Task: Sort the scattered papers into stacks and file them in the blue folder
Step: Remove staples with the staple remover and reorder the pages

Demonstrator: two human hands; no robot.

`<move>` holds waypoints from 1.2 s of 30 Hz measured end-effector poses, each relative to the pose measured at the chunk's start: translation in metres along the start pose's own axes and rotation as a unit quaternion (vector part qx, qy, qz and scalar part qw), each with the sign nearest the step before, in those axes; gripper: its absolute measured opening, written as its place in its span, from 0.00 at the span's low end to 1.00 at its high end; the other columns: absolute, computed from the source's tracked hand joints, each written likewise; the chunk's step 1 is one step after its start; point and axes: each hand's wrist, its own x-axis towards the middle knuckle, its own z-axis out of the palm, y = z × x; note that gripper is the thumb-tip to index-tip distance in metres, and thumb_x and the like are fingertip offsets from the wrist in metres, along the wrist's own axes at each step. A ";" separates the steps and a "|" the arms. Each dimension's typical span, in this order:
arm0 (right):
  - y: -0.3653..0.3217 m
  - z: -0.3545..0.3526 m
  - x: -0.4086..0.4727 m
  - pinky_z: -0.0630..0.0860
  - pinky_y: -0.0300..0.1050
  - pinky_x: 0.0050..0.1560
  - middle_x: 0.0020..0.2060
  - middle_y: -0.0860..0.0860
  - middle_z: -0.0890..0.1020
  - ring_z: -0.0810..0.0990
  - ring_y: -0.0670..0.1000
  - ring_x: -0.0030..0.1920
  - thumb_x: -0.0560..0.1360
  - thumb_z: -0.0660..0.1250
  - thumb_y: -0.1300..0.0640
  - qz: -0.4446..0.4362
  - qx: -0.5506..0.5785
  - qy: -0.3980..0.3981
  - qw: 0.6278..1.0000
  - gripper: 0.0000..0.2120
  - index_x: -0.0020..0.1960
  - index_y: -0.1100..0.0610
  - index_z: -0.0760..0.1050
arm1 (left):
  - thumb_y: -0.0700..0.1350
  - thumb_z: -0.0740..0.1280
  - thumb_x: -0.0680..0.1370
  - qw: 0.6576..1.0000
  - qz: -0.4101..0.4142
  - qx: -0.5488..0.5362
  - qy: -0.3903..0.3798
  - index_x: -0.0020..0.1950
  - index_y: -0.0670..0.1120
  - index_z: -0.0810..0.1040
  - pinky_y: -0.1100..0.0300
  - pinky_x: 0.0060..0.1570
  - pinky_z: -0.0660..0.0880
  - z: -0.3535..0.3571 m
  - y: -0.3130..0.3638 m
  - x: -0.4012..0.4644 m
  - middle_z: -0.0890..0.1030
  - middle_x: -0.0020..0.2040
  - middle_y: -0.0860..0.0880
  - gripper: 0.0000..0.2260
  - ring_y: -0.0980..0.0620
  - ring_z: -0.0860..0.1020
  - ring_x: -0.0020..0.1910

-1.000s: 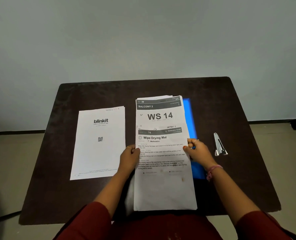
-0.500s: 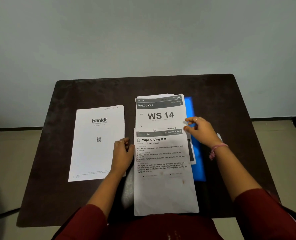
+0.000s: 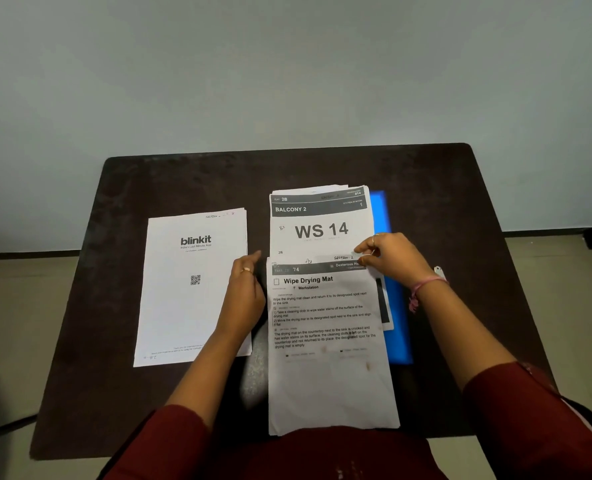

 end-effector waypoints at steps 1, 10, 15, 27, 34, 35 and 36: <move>0.000 0.001 -0.002 0.77 0.44 0.55 0.48 0.49 0.85 0.81 0.46 0.47 0.74 0.70 0.58 -0.002 0.001 0.001 1.000 0.10 0.54 0.53 0.82 | 0.32 0.53 0.80 1.000 0.004 -0.001 0.000 0.72 0.41 0.66 0.68 0.64 0.60 -0.001 0.002 0.000 0.68 0.69 0.44 0.21 0.52 0.68 0.67; -0.007 -0.014 -0.041 0.79 0.42 0.53 0.43 0.48 0.86 0.83 0.46 0.46 0.71 0.74 0.58 -0.012 0.149 -0.111 0.982 0.07 0.47 0.49 0.83 | 0.42 0.62 0.80 0.985 0.121 0.098 -0.072 0.75 0.46 0.63 0.51 0.72 0.57 0.003 0.010 0.004 0.65 0.74 0.47 0.23 0.47 0.62 0.74; -0.011 -0.023 -0.062 0.77 0.37 0.52 0.49 0.45 0.85 0.82 0.44 0.51 0.71 0.73 0.59 -0.031 0.234 -0.205 0.950 0.08 0.48 0.48 0.83 | 0.46 0.62 0.79 0.956 0.233 0.166 -0.072 0.73 0.45 0.67 0.46 0.70 0.51 0.011 0.018 0.003 0.69 0.72 0.47 0.22 0.46 0.62 0.75; -0.009 -0.025 -0.041 0.75 0.42 0.55 0.55 0.48 0.83 0.80 0.47 0.57 0.75 0.68 0.50 0.014 0.350 -0.231 0.908 0.11 0.54 0.54 0.82 | 0.31 0.77 0.61 0.915 0.309 0.249 -0.077 0.55 0.47 0.82 0.36 0.61 0.59 0.023 0.021 -0.013 0.81 0.46 0.50 0.24 0.47 0.82 0.50; -0.005 0.001 0.010 0.71 0.49 0.64 0.63 0.51 0.77 0.75 0.53 0.61 0.73 0.71 0.52 0.066 -0.070 -0.075 0.993 0.20 0.64 0.51 0.76 | 0.33 0.80 0.56 0.912 0.322 0.250 -0.053 0.52 0.47 0.83 0.38 0.59 0.62 0.026 0.018 -0.022 0.82 0.46 0.51 0.27 0.48 0.81 0.49; -0.005 0.004 0.012 0.70 0.51 0.64 0.63 0.50 0.77 0.74 0.53 0.62 0.73 0.70 0.50 0.067 -0.107 -0.075 0.989 0.20 0.65 0.50 0.75 | 0.33 0.80 0.55 0.915 0.315 0.247 -0.058 0.52 0.48 0.83 0.39 0.59 0.61 0.027 0.015 -0.022 0.82 0.46 0.51 0.27 0.49 0.80 0.50; -0.006 0.006 0.013 0.69 0.52 0.63 0.62 0.50 0.77 0.74 0.53 0.62 0.74 0.70 0.49 0.064 -0.132 -0.071 0.987 0.20 0.64 0.50 0.75 | 0.31 0.79 0.55 0.918 0.307 0.243 -0.063 0.52 0.48 0.83 0.39 0.60 0.61 0.027 0.014 -0.023 0.82 0.47 0.51 0.28 0.49 0.80 0.51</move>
